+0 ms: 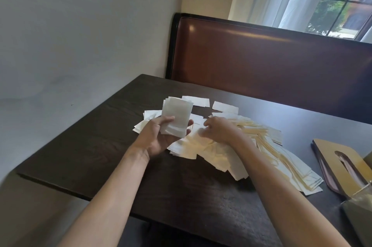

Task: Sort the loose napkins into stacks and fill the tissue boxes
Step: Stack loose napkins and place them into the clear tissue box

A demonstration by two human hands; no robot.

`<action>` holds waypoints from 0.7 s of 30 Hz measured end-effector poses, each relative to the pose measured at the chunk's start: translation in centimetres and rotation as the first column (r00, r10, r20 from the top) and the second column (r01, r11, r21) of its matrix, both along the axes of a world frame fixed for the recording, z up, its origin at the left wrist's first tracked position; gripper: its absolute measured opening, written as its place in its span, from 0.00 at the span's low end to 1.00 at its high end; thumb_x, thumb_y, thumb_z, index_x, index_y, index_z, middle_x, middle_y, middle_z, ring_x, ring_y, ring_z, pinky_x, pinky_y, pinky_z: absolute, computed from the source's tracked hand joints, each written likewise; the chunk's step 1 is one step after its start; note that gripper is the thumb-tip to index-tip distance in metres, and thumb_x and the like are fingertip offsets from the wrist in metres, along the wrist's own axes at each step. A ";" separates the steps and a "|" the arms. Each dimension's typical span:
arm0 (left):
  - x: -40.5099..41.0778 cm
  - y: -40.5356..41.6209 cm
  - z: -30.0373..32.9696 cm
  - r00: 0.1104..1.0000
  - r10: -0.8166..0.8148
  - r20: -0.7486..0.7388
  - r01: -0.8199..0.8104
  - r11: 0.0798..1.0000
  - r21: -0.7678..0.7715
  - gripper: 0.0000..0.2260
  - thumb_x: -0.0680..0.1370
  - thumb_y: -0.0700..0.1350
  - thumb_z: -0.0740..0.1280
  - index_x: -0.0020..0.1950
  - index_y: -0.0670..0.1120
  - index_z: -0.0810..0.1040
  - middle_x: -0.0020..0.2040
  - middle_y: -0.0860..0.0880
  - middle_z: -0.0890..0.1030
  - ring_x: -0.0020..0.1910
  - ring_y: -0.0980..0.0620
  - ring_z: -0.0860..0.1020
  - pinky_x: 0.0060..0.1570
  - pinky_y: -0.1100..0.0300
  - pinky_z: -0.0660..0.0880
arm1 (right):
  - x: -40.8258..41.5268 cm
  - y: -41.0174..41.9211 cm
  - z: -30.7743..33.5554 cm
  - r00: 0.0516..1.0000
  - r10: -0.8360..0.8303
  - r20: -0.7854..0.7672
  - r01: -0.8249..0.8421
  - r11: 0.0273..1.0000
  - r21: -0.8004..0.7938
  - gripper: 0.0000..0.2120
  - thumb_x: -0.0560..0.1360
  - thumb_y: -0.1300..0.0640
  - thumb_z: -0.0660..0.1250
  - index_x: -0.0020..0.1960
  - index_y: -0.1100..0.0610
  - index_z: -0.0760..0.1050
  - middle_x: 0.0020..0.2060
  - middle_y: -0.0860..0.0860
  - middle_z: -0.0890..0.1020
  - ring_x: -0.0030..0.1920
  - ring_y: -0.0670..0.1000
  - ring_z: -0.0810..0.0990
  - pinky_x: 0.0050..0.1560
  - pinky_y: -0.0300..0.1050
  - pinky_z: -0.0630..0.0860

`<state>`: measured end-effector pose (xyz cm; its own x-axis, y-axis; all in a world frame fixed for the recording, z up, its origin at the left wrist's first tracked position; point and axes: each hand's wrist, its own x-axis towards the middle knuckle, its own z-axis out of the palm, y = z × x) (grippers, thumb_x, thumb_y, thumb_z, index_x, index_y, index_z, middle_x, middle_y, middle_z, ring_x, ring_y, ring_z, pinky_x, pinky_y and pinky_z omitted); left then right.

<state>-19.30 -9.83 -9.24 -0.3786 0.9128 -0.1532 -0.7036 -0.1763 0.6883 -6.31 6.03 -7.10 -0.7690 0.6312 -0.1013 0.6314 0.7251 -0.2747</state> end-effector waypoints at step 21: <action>-0.8 1.9 -1.8 0.987 -0.034 0.160 0.029 0.999 0.038 0.28 0.81 0.64 0.58 0.65 0.42 0.80 0.56 0.40 0.84 0.50 0.43 0.84 0.46 0.50 0.82 | -0.6 -2.4 7.1 0.803 0.048 -0.594 -0.429 0.739 -0.519 0.17 0.70 0.68 0.74 0.53 0.49 0.81 0.43 0.51 0.86 0.43 0.49 0.84 0.46 0.47 0.83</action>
